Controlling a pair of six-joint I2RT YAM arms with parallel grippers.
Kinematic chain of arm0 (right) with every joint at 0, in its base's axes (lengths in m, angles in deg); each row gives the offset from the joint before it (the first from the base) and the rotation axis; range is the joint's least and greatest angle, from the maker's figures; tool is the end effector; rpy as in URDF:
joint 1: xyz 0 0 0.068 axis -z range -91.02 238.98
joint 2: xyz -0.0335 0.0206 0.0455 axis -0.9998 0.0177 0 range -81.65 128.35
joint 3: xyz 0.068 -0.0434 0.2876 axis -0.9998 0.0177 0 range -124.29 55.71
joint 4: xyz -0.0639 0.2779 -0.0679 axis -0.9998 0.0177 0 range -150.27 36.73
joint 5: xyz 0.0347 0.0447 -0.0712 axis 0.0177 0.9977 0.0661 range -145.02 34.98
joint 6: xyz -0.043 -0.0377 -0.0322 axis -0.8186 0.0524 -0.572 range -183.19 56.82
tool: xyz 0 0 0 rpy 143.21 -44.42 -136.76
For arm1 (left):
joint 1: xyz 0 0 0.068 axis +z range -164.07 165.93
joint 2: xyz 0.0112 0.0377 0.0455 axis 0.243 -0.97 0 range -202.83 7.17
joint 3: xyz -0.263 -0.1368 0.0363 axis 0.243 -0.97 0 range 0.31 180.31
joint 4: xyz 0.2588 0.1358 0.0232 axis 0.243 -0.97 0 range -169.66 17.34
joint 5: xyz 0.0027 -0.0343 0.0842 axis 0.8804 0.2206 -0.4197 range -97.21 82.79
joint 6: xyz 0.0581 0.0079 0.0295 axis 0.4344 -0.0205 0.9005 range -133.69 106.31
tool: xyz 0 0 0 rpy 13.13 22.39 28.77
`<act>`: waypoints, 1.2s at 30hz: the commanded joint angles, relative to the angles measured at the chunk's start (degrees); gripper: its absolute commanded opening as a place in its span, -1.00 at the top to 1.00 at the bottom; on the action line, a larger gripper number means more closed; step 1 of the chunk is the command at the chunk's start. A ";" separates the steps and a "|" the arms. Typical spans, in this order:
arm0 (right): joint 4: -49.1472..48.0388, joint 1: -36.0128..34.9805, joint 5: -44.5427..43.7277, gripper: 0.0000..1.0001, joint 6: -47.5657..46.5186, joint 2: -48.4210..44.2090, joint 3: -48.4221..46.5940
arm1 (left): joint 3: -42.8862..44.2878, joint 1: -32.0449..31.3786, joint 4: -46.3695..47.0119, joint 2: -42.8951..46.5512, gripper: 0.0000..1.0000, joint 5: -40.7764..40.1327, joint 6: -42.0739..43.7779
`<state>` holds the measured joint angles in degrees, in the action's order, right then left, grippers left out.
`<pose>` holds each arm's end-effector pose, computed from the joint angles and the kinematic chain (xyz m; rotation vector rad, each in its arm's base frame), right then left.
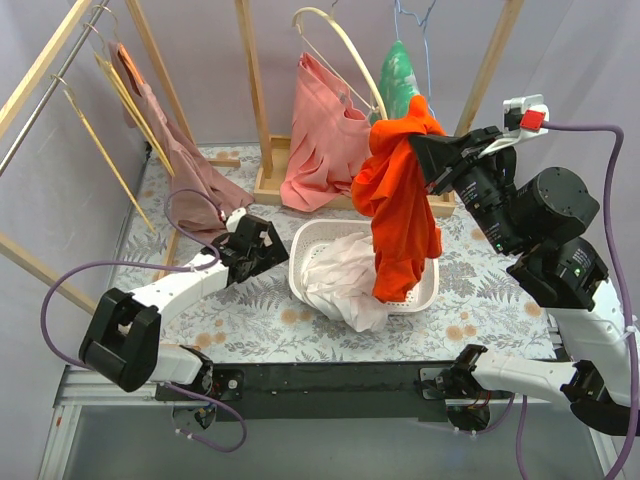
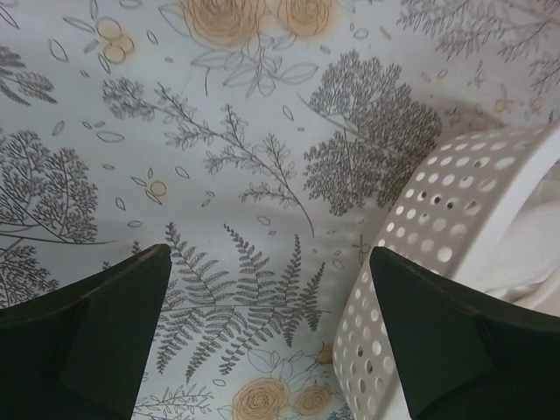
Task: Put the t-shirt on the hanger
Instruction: Move the bin to the center of the board.
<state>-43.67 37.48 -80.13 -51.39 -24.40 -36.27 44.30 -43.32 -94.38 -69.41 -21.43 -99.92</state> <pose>0.1244 0.1213 0.6036 -0.0636 1.3133 0.6716 0.2610 -0.1317 0.1959 -1.3093 2.1974 -0.5259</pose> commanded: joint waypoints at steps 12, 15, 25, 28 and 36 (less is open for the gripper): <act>-4.91 -0.17 0.06 0.97 -0.98 -1.44 -0.56 | 8.03 -19.87 2.38 -9.90 -0.96 -2.49 -4.46; -4.82 -0.17 -0.82 0.97 -1.42 -1.62 -0.21 | 12.25 -22.86 3.34 -13.94 -0.96 -1.26 -5.17; -4.74 -0.17 -1.88 0.97 -1.60 -1.27 0.32 | 21.75 -29.01 10.64 -22.47 -0.96 6.30 -3.59; -4.56 -0.17 -1.79 0.97 -1.51 -1.01 0.05 | 21.85 -29.19 11.96 -22.74 -0.96 7.10 -3.24; -4.38 -0.17 0.66 0.97 -0.11 0.22 -0.04 | 15.97 -25.42 3.81 -13.53 -0.96 -0.62 -3.76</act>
<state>-43.67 37.48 -80.93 -52.40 -24.51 -35.46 63.29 -71.89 -84.93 -91.22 -17.10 -103.42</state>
